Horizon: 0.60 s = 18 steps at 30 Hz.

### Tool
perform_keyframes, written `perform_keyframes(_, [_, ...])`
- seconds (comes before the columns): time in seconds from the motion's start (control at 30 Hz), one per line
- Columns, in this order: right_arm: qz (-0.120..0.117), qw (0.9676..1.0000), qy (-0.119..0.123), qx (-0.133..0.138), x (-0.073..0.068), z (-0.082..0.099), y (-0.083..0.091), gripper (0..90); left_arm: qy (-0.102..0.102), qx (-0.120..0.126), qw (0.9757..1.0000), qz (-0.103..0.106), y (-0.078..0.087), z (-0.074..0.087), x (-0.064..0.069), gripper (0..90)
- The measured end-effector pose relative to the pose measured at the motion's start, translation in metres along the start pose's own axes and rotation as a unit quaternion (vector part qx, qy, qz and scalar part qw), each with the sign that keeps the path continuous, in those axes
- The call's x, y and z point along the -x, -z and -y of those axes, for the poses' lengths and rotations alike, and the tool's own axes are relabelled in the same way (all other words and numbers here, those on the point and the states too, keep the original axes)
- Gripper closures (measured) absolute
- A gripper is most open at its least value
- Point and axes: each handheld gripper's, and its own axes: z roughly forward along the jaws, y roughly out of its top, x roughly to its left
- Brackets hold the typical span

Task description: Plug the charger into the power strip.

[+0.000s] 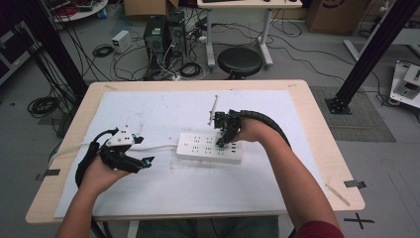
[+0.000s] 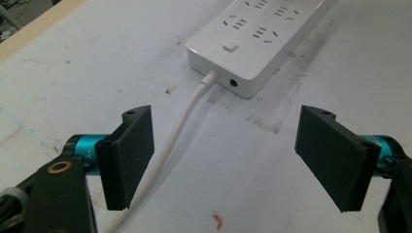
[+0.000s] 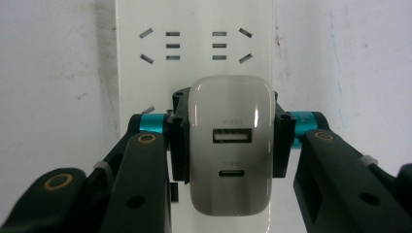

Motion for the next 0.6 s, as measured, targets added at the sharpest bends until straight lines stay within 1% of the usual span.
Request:
perform_keyframes(0.03, [0.001,1.0,-0.001,-0.005,-0.0003,-0.0015,-0.0003,63.8,-0.004,-0.002,1.0,0.0,0.0002,-0.0003,0.0003,22.1])
perform_keyframes(0.07, [0.003,1.0,0.003,-0.007,-0.0006,-0.0023,-0.0011,63.8,-0.004,-0.004,1.0,-0.001,0.0002,-0.0003,0.0008,22.0])
perform_keyframes(0.1, [0.001,1.0,0.002,-0.009,-0.0005,-0.0034,-0.0027,63.8,-0.004,-0.004,1.0,0.001,-0.0001,-0.0001,0.001,22.0])
perform_keyframes(0.23, [-0.004,1.0,0.0,-0.007,0.0004,-0.0028,-0.0031,63.8,-0.003,-0.005,1.0,-0.001,-0.0012,0.0005,0.0001,22.0])
perform_keyframes(0.27, [0.0,0.9999,0.004,-0.01,0.0003,-0.0035,-0.0031,63.8,-0.003,-0.005,1.0,-0.002,-0.0012,0.0005,0.0001,22.0])
perform_keyframes(0.33, [0.002,0.9999,0.004,-0.015,-0.0008,-0.0048,-0.0029,63.7,-0.001,-0.003,1.0,-0.001,-0.0015,0.0003,0.0005,22.1])
perform_keyframes(0.37, [0.003,0.9998,0.003,-0.017,-0.0012,-0.0048,-0.0027,63.6,-0.004,-0.004,1.0,0.0,-0.0013,0.0002,0.0003,22.0])
perform_keyframes(0.5, [0.003,0.9999,0.004,-0.012,-0.0004,-0.0042,-0.0025,63.0,-0.002,-0.003,1.0,0.001,0.0005,0.0006,-0.0016,22.1])
perform_keyframes(0.53, [0.0,0.9999,0.001,-0.011,-0.0012,-0.0037,-0.0023,62.7,-0.001,-0.001,1.0,0.002,0.0006,0.0008,-0.0022,22.0])
perform_keyframes(0.57, [0.0,0.9999,0.003,-0.014,-0.0015,-0.0041,-0.0017,61.2,-0.001,-0.003,1.0,0.002,0.0011,0.001,-0.0032,22.1])
perform_keyframes(0.6, [0.001,0.9999,0.001,-0.014,-0.0015,-0.0045,-0.0016,48.2,0.0,-0.001,1.0,0.003,0.0007,0.001,-0.0043,22.1])
